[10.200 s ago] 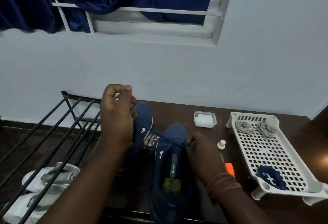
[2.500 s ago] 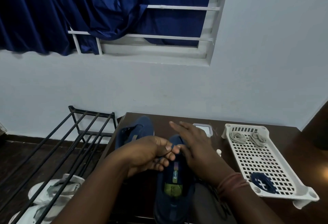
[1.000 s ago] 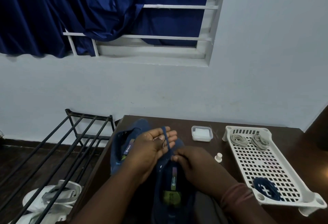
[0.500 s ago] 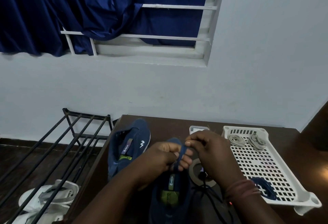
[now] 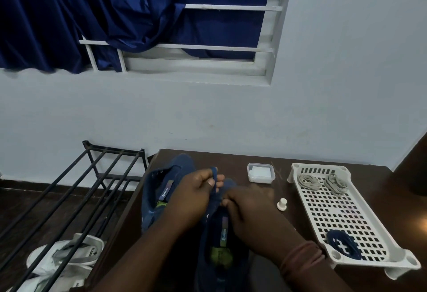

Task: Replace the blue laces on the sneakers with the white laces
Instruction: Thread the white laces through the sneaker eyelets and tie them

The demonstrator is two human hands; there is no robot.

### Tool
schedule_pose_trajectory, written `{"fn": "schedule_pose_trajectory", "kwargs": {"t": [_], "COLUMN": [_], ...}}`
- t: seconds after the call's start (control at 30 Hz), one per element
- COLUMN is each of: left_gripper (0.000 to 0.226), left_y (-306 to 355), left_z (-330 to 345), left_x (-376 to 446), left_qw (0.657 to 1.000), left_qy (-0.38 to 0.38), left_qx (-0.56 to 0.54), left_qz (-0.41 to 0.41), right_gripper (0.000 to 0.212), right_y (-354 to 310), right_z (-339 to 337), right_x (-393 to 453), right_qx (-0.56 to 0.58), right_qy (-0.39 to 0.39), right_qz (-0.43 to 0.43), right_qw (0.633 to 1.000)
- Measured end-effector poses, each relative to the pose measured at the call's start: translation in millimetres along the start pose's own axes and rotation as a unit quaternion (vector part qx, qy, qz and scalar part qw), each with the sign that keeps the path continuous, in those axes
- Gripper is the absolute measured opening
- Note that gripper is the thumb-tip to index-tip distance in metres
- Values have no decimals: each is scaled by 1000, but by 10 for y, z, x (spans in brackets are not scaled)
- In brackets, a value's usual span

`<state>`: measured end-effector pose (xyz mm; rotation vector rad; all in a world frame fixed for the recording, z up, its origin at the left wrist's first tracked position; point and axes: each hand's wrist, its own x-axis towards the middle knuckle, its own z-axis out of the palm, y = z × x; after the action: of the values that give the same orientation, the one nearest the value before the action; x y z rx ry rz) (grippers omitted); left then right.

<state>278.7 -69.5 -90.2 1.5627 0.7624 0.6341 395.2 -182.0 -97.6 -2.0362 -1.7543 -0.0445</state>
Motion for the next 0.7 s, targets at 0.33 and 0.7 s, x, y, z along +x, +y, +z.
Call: {"fn": "schedule_pose_trajectory", "kwargs": {"t": [0.33,0.7], "left_gripper": [33,33], "left_y": [61,120], "left_z": [28,-61], "left_x": [-116,13], "left_qw": [976,941], "left_qy": [-212,-63], "left_qx": [-31,-330], "left_qz": [-23,-31], "right_gripper": [5,14], "right_y": [298,99], "right_z": [-265,84], "right_x": [99,-3], "right_qx": [-19,27], "right_qy": [151,-16], "right_qz": [57,24], "right_qw": [987,999]}}
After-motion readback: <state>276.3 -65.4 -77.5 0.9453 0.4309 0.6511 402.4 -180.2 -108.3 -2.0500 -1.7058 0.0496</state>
